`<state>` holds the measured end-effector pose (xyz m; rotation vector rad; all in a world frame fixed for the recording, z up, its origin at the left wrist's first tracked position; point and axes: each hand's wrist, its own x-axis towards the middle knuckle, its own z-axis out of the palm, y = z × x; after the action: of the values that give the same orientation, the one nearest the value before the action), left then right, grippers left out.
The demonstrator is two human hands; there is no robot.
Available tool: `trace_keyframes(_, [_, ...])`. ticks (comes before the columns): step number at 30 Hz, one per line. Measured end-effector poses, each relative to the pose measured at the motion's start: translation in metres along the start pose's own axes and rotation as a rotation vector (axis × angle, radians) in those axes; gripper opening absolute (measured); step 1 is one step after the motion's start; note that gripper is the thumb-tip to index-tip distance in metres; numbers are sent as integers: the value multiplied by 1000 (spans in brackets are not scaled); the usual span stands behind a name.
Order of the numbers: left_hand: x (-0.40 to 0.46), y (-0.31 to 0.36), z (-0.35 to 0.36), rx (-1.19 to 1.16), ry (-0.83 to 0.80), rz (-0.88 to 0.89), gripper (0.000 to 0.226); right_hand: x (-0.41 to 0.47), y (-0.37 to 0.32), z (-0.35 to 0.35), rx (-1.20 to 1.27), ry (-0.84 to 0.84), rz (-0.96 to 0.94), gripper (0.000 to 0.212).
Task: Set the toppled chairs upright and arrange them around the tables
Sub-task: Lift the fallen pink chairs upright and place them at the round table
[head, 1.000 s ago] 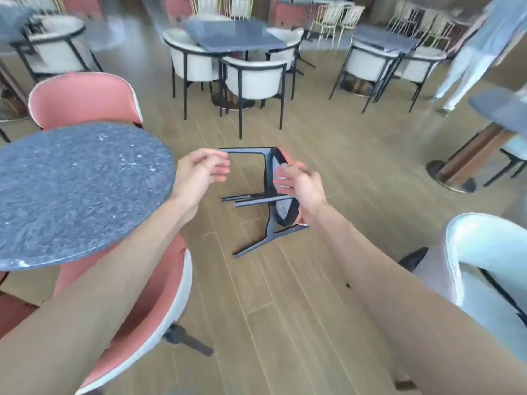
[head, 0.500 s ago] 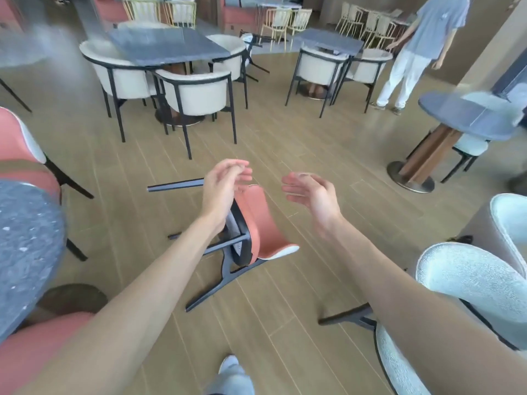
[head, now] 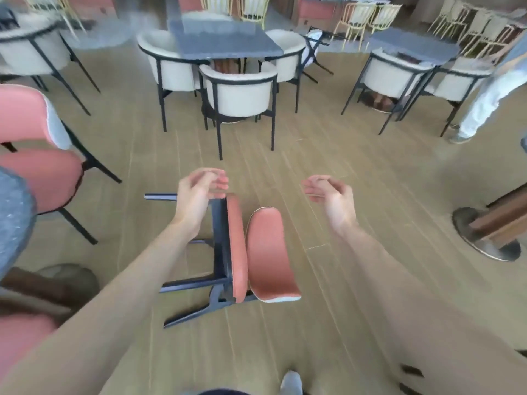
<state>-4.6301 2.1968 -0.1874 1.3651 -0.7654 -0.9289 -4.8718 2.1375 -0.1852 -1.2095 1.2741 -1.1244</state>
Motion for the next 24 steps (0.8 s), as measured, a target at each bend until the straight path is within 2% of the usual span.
trace_keyframes(2, [3, -6, 7, -31, 135, -40, 22, 36, 5, -8, 21, -68, 36, 18])
trace_keyframes(6, [11, -11, 17, -49, 302, -36, 24, 109, -1, -6, 35, -196, 56, 13])
trace_keyframes(10, [27, -18, 15, -48, 441, -5, 24, 159, 1, 24, 69, -312, 39, 15])
trace_keyframes(13, [48, -36, 8, -39, 564, -11, 27, 197, 14, 56, 5, -424, 12, 18])
trace_keyframes(17, [94, -74, 7, -84, 708, -117, 26, 251, 35, 94, -70, -503, 59, 21])
trace_keyframes(21, [138, -110, 27, -137, 734, -203, 22, 304, 56, 117, -146, -581, 97, 19])
trace_keyframes(24, [146, -125, 47, -229, 880, -250, 21, 336, 72, 130, -226, -654, 153, 17])
